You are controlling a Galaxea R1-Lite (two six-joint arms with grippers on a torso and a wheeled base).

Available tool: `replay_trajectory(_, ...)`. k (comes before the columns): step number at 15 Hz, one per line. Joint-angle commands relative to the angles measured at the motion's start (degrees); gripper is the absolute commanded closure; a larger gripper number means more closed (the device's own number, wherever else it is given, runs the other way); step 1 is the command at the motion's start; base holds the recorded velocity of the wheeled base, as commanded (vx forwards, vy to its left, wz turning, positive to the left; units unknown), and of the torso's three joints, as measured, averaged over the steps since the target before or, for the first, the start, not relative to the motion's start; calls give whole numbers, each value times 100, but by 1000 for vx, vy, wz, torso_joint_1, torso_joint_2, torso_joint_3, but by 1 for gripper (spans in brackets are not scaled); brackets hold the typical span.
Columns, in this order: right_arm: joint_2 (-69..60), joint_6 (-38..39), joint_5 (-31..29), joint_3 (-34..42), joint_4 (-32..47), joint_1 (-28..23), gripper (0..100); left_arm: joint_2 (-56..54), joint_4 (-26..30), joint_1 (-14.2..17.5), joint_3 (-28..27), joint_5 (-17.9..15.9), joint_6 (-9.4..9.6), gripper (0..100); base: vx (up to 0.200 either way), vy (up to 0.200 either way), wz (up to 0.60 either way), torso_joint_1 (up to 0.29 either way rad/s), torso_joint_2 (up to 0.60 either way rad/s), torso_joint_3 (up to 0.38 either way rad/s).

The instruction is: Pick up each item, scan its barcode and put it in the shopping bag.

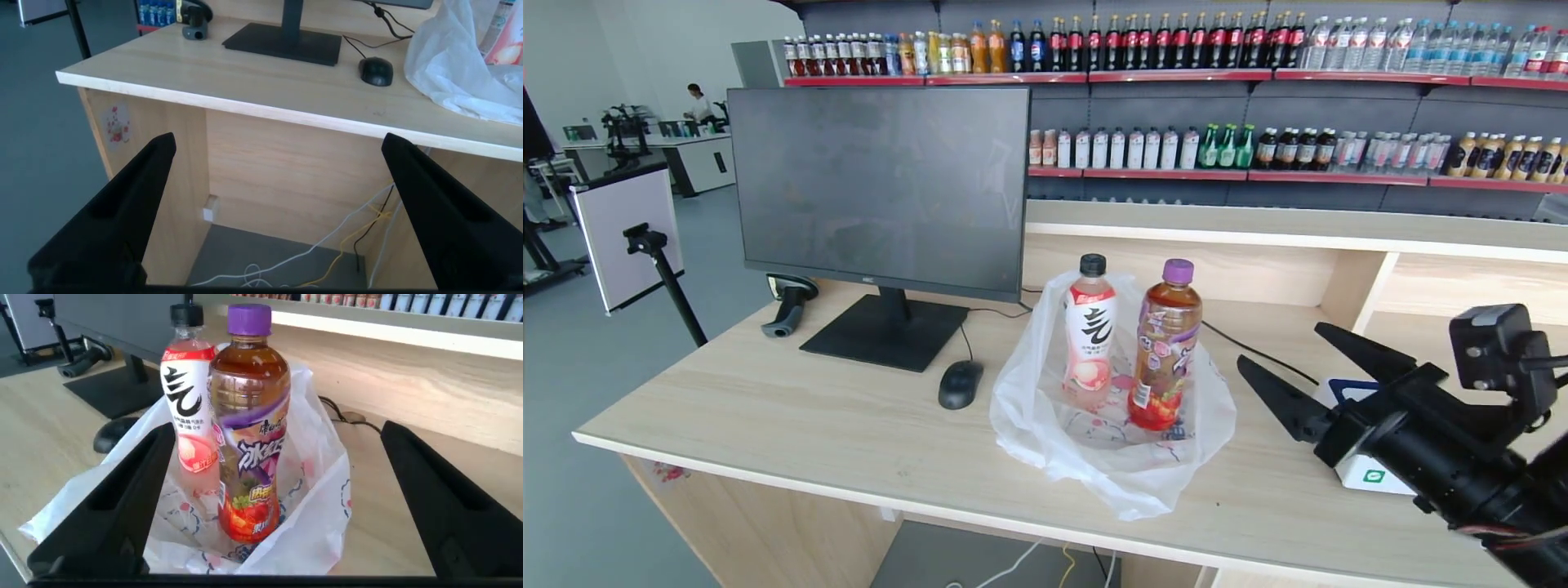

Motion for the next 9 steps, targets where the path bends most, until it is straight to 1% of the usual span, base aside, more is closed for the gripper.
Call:
replay_trajectory(1, -1719, 40, 19, 857, 26, 220, 0, -2, 6, 6, 0, 1, -8, 0, 0, 0, 0, 0, 0, 0)
replay_trajectory(2, -2255, 198, -8, 857, 342, 211, 0, 6, 6, 6, 0, 1, 1, 0, 0, 0, 0, 0, 0, 0)
replay_trajectory(3, -2580, 233, -17, 857, 826, 211, 0, -2, 6, -2, 0, 1, 1, 0, 0, 0, 0, 0, 0, 0)
replay_trajectory(5, -3942, 435, -17, 857, 2794, 211, 0, -2, 6, 6, 0, 1, -8, 0, 0, 0, 0, 0, 0, 0)
replay_trajectory(6, -4487, 593, -17, 857, 3603, 211, 0, -2, -2, 6, 0, 1, -17, 0, 0, 0, 0, 0, 0, 0)
replay_trajectory(7, -5973, 637, 19, 857, 5739, 238, 0, -2, 6, 6, 0, 1, -25, 0, 0, 0, 0, 0, 0, 0)
replay_trajectory(8, -6816, 461, 36, 857, 6899, 246, 0, 6, 6, 6, 0, 1, -17, 0, 0, 0, 0, 0, 0, 0)
replay_trajectory(9, -7291, 365, 36, 831, 7496, 246, 0, -2, 6, 6, 0, 1, -17, 0, 0, 0, 0, 0, 0, 0)
